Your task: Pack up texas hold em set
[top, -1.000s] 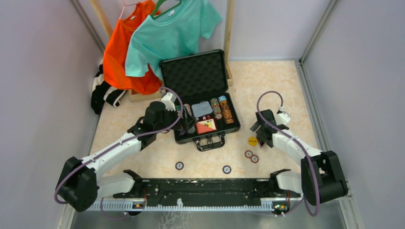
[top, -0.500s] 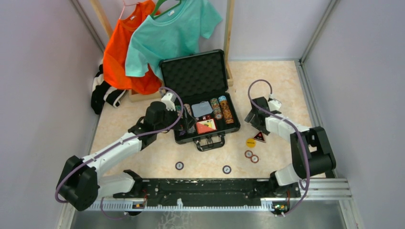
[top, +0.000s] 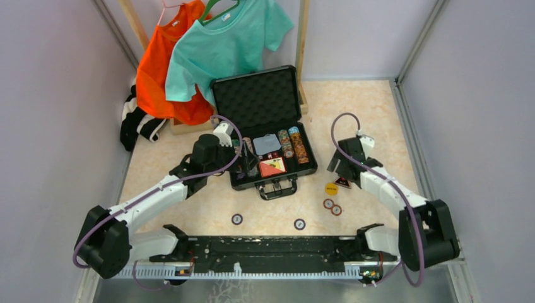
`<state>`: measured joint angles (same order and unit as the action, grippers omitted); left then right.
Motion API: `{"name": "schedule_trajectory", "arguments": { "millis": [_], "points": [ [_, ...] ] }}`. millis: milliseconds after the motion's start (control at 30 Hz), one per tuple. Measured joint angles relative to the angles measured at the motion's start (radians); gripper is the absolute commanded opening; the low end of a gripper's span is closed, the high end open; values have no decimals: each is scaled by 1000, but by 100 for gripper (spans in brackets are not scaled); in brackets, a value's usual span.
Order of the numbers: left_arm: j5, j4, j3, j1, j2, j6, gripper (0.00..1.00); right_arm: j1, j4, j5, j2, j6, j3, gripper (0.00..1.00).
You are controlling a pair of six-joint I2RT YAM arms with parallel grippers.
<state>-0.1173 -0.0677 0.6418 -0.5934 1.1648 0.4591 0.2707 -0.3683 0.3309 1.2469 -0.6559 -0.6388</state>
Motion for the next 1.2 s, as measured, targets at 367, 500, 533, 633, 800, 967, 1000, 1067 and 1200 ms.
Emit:
{"name": "schedule_trajectory", "arguments": {
  "millis": [367, 500, 533, 633, 800, 967, 1000, 1067, 1200],
  "points": [
    [-23, 0, 0, 0, 0, 0, 99, 12, -79, -45, -159, 108, 109, 79],
    [-22, 0, 0, 0, 0, 0, 99, 14, -93, -68, -159, 145, 108, 79],
    [-22, 0, 0, 0, 0, 0, 99, 14, -93, -72, -158, 152, 106, 79],
    [-22, 0, 0, 0, 0, 0, 99, 14, -96, -81, -138, 174, 95, 80],
    [-22, -1, 0, 0, 7, 0, 99, 15, -94, -91, -92, 197, 79, 80],
    [-22, -1, 0, 0, 17, 0, 99, 16, -97, -89, -89, 200, 79, 70],
    [-22, -1, 0, 0, 17, 0, 99, 17, -97, -84, -88, 198, 79, 69],
    [-22, -1, 0, 0, 17, 0, 99, 17, -97, -64, -79, 187, 79, 69],
    [-21, -1, 0, 0, 17, 0, 99, 19, -106, -34, -30, 165, 51, 70]
  ]
}}
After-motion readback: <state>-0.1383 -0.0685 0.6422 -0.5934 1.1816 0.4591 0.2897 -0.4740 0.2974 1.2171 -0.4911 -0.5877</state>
